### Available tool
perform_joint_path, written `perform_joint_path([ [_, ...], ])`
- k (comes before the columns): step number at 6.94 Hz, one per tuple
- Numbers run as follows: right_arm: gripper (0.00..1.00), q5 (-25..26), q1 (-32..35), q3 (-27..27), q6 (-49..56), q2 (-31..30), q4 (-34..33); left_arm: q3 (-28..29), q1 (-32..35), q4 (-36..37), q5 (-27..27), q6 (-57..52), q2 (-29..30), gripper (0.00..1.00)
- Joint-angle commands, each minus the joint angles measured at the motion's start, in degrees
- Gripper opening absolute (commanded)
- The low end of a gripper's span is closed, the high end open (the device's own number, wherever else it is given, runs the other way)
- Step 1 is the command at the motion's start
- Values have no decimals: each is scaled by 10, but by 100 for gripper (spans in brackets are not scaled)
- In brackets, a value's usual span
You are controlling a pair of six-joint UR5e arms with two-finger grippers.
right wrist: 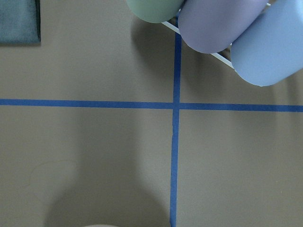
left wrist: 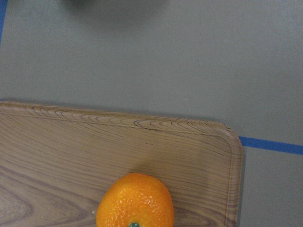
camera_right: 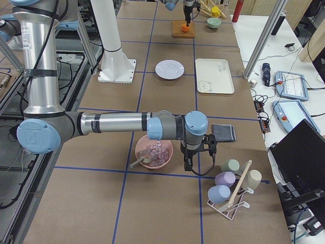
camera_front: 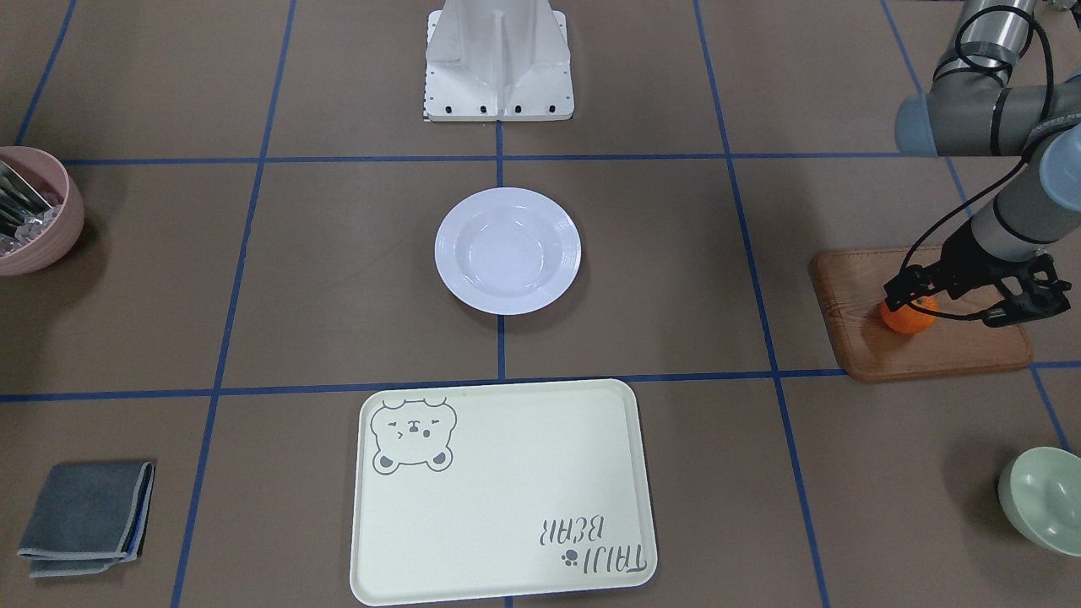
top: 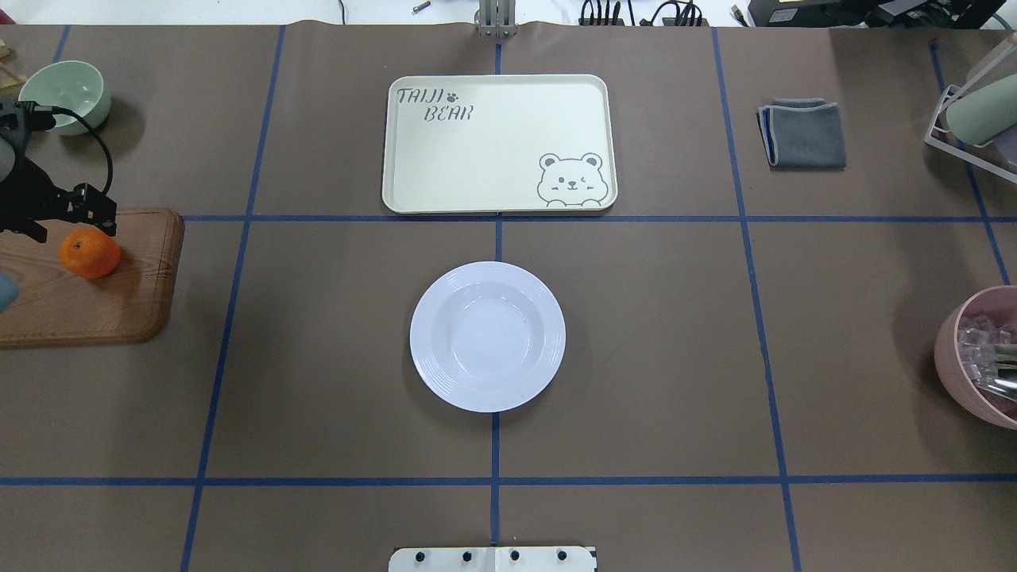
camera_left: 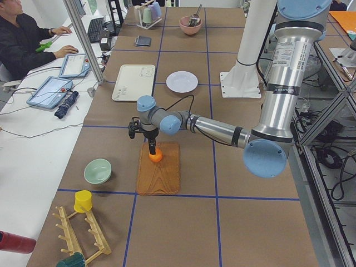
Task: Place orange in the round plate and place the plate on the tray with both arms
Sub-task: 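Lower the left gripper over the orange and close on it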
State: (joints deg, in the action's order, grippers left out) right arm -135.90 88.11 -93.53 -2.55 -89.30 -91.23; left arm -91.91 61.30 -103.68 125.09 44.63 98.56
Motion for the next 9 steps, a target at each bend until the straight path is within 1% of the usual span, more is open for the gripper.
perform_joint_path([
  [1,100,0,0,1,0,0,0,37,0,-44,2,-1,0,99],
  [4,100,0,0,2,1,0,0,45,0,-50,2,1,0,99],
  [9,100,-1,-2,2,1,0,-1,59,-28,-50,2,0,0,98],
])
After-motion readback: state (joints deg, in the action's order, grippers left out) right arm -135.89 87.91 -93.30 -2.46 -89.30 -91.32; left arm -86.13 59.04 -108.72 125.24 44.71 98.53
